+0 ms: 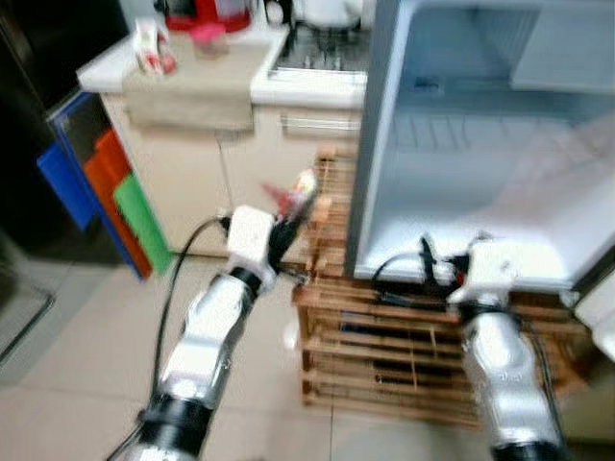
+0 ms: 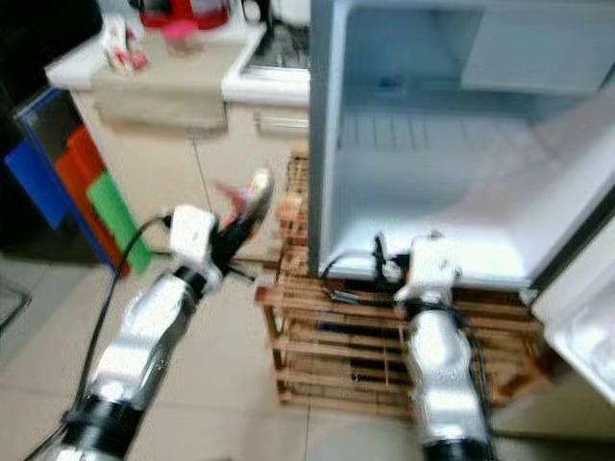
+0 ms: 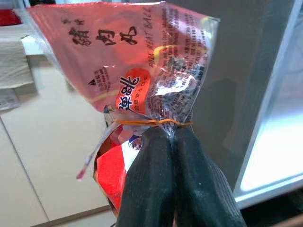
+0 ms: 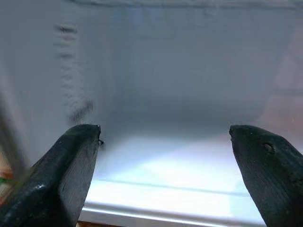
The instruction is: Restocking fridge
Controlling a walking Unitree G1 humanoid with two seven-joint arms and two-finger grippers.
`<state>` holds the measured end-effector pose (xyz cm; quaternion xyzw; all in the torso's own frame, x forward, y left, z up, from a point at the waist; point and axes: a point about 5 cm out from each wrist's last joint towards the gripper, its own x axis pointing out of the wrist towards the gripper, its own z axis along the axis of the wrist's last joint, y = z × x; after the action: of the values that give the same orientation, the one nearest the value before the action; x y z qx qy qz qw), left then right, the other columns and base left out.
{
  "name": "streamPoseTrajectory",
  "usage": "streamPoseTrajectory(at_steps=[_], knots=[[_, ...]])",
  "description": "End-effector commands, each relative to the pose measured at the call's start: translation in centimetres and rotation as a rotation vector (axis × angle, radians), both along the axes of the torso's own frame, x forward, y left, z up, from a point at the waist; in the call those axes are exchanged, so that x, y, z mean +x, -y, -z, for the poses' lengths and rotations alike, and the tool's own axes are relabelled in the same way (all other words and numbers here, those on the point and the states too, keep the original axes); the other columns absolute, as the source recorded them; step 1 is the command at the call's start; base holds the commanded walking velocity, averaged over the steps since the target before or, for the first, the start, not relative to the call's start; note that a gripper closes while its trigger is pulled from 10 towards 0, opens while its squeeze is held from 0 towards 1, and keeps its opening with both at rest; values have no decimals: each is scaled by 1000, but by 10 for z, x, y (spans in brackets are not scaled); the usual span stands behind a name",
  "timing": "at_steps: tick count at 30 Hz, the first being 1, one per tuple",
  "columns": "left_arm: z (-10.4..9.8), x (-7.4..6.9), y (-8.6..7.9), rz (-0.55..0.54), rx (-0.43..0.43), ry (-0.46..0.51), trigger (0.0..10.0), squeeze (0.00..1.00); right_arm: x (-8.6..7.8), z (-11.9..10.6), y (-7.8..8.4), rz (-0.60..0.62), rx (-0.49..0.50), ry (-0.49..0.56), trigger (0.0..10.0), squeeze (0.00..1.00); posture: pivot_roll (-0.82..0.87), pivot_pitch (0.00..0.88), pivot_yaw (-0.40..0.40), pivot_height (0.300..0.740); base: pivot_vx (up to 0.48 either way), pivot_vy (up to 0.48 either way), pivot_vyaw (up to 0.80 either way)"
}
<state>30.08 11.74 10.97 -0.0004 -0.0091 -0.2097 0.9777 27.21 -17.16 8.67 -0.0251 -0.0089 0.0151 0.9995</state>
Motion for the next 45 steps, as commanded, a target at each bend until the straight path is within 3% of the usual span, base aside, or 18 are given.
streamPoseTrajectory(at_steps=[1, 8, 31, 40, 45], knots=[[-10, -2, 10, 53, -21, 52, 10000, 0, -3, -3, 12, 34, -18, 13, 10000, 0, -61, 0, 53, 740, 0, 0, 0], [-11, -8, 5, 62, -9, 56, 10000, 0, -8, 1, 15, 37, -37, -10, 10000, 0, -61, 0, 52, 740, 0, 0, -99], [-14, -4, 6, 55, 10, 63, 10000, 0, -7, -1, 13, 36, -35, 0, 10000, 0, -64, 0, 53, 740, -64, -13, -30], [-15, -3, 12, 80, -5, 57, 10000, 0, -6, 1, 17, 46, -42, -15, 10000, 0, -69, 0, 52, 740, 0, 0, -792], [-17, 11, 22, 97, 45, 41, 10000, 0, -5, 3, 17, 44, -44, -23, 10000, 0, -67, 0, 45, 740, 0, 0, -800]])
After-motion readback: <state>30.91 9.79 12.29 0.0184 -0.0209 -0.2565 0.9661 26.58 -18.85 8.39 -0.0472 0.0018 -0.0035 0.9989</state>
